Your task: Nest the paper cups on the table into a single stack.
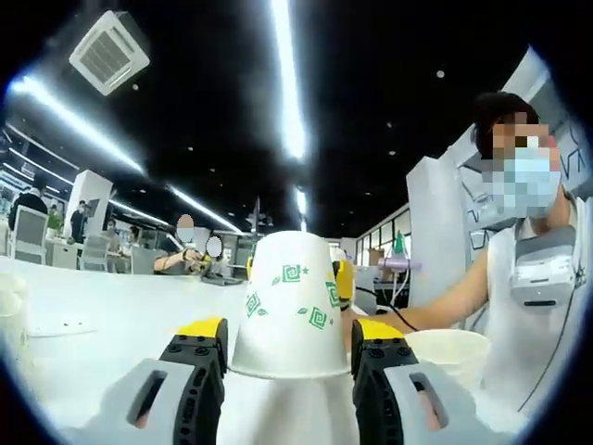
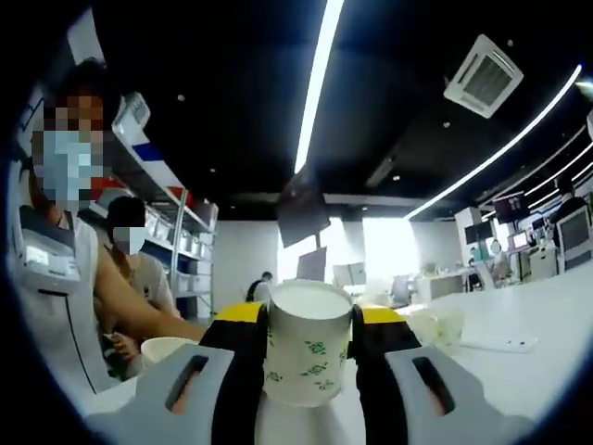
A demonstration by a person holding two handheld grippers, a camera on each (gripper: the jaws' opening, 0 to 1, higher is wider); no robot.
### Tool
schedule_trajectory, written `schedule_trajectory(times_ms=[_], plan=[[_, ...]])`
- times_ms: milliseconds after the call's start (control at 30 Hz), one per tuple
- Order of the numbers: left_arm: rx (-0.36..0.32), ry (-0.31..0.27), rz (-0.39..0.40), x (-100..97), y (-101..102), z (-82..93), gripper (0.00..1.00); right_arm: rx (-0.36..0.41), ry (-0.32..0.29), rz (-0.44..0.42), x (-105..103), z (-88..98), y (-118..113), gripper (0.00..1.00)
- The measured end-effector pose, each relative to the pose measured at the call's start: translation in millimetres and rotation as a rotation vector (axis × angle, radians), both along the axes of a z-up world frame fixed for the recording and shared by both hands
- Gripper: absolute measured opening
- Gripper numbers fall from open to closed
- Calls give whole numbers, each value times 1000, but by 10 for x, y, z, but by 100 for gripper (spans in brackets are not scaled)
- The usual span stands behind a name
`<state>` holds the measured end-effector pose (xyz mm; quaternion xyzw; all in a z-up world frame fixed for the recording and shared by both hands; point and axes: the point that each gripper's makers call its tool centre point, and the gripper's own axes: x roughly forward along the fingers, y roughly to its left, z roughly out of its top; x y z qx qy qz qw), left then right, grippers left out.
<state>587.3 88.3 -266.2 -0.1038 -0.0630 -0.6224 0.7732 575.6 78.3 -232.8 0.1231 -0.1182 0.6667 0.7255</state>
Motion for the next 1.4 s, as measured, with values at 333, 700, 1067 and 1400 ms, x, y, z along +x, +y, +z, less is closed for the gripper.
schedule_trajectory(times_ms=[333,700,1067,1400], plan=[[-161,45,37,166,324,236,36,-91,-14,-10,89,-197,51,39],[-80,97,-3,137,75,34,67,-72,-40,-56,100,-51,-30,38],[175,28,47,140,-131,-397,63,-231,-132,-94,53,-210,94,38],[172,26,55,153,-79,-368,55,-180,-117,-95,61,-132,60,38]])
